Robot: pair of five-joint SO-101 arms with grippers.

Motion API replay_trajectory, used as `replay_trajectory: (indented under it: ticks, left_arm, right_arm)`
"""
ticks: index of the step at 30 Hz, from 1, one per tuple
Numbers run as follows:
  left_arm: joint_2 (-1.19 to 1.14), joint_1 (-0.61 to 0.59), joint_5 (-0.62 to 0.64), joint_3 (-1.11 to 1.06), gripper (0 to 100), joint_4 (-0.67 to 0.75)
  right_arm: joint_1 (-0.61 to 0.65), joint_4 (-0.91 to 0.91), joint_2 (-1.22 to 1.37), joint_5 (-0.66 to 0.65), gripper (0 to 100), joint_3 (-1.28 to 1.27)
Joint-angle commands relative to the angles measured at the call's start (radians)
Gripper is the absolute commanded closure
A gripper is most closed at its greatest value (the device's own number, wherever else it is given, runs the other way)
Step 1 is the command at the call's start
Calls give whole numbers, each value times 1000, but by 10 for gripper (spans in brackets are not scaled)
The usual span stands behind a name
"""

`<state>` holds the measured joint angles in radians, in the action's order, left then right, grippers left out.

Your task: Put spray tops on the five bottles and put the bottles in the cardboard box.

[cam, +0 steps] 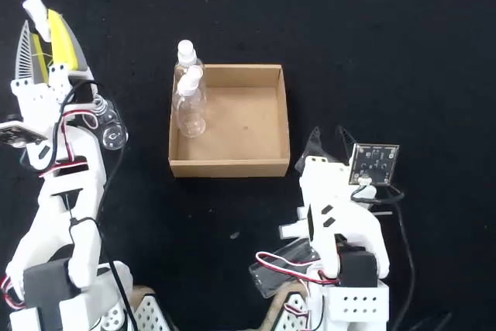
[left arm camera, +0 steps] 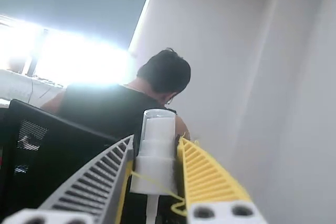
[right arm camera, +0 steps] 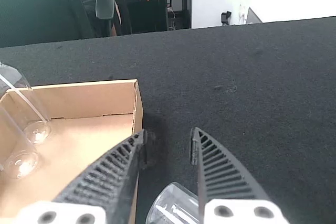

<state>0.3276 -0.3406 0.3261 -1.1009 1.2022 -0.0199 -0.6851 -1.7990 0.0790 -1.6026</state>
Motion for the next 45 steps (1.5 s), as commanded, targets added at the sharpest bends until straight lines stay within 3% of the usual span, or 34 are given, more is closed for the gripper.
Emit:
replay_trajectory:
  ticks: [1,41,45]
  left_arm:
    - [15,33,-6,1,971,17]
    - [17,15,-17,-94,967,23]
    - [9,16,-80,-94,967,21]
  right_arm:
    - [12,34,-94,-8,868,30]
    - [12,34,-94,-8,868,30]
    - [12,34,-94,-8,868,30]
